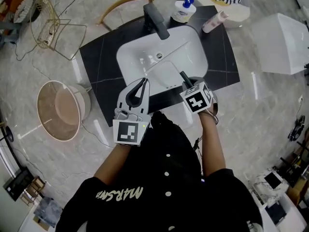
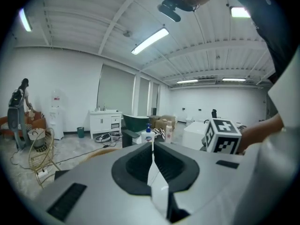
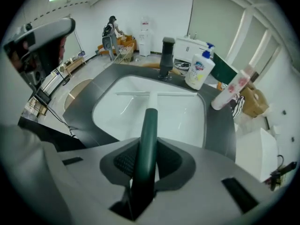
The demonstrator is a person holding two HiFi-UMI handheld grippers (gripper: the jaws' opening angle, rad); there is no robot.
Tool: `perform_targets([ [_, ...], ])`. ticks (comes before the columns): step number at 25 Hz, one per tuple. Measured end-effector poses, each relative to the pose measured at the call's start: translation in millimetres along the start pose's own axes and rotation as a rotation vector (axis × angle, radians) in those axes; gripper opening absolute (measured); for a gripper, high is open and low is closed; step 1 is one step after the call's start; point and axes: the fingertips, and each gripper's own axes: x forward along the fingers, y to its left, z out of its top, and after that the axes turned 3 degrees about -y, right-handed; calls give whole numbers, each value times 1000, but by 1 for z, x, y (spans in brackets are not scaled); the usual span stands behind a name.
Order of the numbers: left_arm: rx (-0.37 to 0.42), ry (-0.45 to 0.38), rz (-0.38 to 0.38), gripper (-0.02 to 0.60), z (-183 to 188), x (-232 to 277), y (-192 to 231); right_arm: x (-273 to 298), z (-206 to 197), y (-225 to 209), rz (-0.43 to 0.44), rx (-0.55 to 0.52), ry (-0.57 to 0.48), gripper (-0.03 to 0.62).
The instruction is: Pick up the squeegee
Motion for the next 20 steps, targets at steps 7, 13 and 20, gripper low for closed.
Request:
perform_targets([
  [7, 65, -104, -17, 20, 55, 9, 15, -75, 22, -15, -141, 94, -230, 67],
  [13, 66, -225, -44, 20, 113, 2, 12, -131, 62, -14, -215, 160, -543, 67],
  [20, 82, -302, -72, 20, 152, -4, 2, -208, 104, -29, -325, 210, -867, 67],
])
